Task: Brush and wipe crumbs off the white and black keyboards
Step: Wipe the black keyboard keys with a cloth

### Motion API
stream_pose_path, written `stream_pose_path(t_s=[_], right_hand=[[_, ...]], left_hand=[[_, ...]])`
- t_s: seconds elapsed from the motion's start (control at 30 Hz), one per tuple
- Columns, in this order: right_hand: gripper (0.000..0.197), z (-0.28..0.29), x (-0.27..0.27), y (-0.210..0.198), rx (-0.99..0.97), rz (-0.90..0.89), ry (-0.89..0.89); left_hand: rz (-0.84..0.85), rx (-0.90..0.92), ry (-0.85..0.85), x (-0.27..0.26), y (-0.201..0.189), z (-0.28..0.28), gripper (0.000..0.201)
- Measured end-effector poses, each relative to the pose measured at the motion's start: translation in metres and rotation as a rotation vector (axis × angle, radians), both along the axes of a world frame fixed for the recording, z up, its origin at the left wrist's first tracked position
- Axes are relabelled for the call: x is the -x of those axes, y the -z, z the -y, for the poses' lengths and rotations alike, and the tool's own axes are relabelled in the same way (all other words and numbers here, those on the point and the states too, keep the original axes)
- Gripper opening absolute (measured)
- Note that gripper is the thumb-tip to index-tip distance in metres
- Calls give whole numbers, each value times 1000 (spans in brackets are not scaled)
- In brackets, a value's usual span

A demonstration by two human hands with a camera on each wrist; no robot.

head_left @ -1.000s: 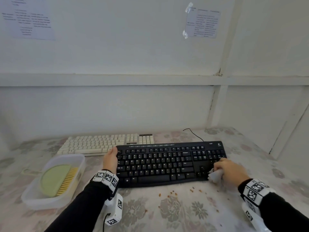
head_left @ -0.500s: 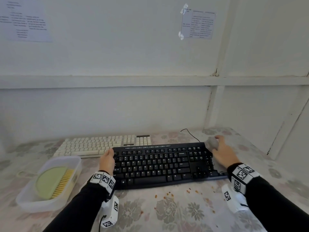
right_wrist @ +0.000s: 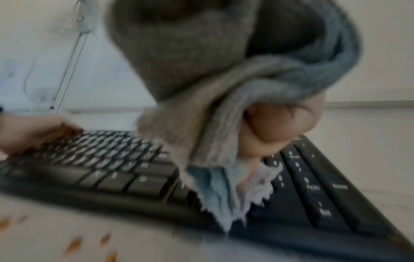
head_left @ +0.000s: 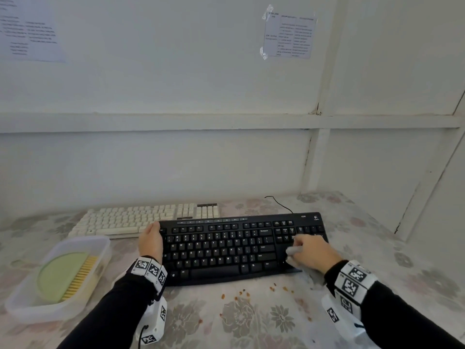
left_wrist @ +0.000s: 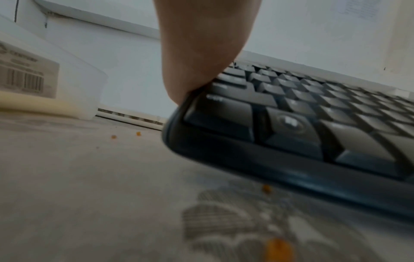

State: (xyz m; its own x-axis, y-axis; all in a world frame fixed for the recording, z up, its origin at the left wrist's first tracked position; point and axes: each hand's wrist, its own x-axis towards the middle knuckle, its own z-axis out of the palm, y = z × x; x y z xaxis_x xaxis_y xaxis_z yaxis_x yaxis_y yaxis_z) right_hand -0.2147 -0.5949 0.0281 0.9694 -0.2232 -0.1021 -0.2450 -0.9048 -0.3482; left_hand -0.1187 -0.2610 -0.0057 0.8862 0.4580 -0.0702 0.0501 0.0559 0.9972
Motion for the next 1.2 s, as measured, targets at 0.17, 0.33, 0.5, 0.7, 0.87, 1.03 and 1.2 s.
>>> stream_pose_path(t_s=[0.17, 0.33, 0.5, 0.7, 0.87, 1.03, 1.2], right_hand=[[9, -4, -21, -21, -63, 377, -52], [15, -16, -19, -4, -29, 235, -141], [13, -5, -1, 9, -16, -11, -214], [15, 3, 13, 3, -126, 129, -189], [35, -6, 23, -9, -196, 251, -125], [29, -6, 19, -4, -103, 215, -82], [55, -5, 18, -6, -125, 72, -192]], left_hand=[[25, 16, 4, 2, 1, 0, 27], [57, 26, 5, 6, -3, 2, 27], [58, 17, 0, 4, -1, 1, 23], [72, 8, 15, 6, -3, 1, 30], [66, -13, 27, 5, -1, -1, 31], [84, -25, 27, 9, -6, 1, 27], [102, -9, 26, 13, -8, 3, 23]])
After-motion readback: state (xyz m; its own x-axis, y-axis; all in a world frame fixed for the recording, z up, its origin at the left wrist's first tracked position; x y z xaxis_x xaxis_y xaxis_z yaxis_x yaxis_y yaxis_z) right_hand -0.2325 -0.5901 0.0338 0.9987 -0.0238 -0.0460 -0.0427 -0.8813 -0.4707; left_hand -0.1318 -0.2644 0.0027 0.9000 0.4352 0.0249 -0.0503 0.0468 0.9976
